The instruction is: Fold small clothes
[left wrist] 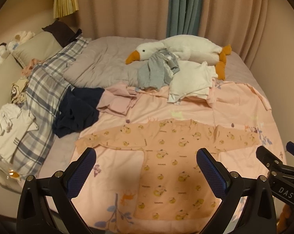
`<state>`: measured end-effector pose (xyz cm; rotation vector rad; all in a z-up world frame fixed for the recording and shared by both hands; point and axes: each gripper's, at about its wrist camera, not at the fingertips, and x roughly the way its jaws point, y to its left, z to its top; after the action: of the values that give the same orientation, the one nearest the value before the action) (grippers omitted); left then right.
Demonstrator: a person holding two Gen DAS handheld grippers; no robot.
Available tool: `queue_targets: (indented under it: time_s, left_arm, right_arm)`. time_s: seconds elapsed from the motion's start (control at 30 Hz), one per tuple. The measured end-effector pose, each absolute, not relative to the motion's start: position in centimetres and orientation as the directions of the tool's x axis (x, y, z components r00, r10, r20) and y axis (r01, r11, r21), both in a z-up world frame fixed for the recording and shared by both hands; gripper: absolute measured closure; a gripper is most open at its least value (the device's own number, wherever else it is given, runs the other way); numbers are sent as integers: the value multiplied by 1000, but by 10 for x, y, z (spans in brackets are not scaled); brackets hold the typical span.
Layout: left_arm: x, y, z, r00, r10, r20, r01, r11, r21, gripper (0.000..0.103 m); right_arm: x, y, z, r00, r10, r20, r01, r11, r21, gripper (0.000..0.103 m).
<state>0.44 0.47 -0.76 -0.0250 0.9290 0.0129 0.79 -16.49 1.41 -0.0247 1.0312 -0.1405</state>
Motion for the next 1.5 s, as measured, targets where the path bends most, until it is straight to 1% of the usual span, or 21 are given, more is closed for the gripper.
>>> queue_targets:
  time_s: [0.23, 0.57, 1.07, 1.5]
  left_arm:
    - [9, 6, -16, 596, 3, -803, -3, 1000, 1, 0]
    - [6, 10, -20, 612, -12, -791, 28, 1000, 7, 0]
    - [-8, 8, -16, 619, -75, -782, 102, 995, -15, 0]
    - [-9, 7, -16, 617, -80, -783, 108, 994, -16, 0]
  right_arm:
    - [11, -162, 7, 502, -142, -853, 105, 989, -103, 0]
    - [4, -160, -4, 477, -183, -859, 153, 980, -124, 0]
    - [-19, -155, 6, 489, -215, -845, 196, 971, -134, 0]
    - [-26, -153, 7, 489, -231, -841, 217, 966, -140, 0]
